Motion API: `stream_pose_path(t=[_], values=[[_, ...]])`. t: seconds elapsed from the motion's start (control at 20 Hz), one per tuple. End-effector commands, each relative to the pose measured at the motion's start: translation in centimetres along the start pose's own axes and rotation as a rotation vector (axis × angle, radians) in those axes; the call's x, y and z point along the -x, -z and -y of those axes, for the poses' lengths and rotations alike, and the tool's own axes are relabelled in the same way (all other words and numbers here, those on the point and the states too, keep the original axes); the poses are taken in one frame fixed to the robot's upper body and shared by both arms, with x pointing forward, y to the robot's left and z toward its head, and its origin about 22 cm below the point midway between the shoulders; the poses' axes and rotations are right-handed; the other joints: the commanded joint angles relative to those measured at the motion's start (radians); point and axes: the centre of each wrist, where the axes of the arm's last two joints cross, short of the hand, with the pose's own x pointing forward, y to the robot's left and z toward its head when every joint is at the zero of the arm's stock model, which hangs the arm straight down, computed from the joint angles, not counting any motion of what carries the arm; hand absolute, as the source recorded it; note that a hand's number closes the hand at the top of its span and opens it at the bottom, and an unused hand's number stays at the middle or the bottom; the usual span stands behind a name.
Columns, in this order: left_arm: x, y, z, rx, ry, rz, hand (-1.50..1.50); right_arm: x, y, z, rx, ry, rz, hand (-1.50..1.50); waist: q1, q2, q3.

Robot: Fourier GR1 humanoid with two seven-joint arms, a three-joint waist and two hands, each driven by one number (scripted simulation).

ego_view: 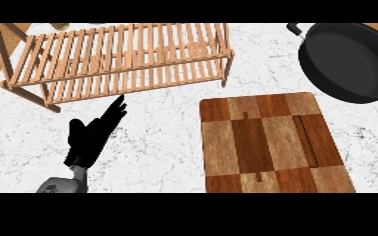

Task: Pick the can from the cutting board and place it in the pot

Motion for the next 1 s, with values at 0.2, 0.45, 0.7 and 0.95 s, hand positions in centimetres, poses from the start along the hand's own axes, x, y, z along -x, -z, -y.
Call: stream_pose_path(t=[0.2, 0.45, 0.7, 0.95], values=[[0.3, 1.1, 2.7, 0.035, 0.005, -0.002, 0.00, -1.7, 0.1, 6.6, 0.092, -0.181, 0.063, 1.50, 0.023, 0.000, -0.002], [0.3, 0.8, 0.9, 0.020, -0.004, -0.026, 0.00, -3.7, 2.2, 7.6, 0.117, -0.302, 0.132, 1.50, 0.015, -0.004, -0.005], [-1.0, 2.1, 1.2, 0.002, 0.002, -0.024, 0.00, -6.8, 5.7, 7.5, 0.121, -0.463, 0.170, 1.50, 0.015, -0.004, -0.006], [-1.0, 1.0, 1.4, 0.012, 0.024, -0.022, 0.00, -11.8, 10.3, 6.5, 0.114, -0.523, 0.153, 1.50, 0.017, -0.007, -0.008]])
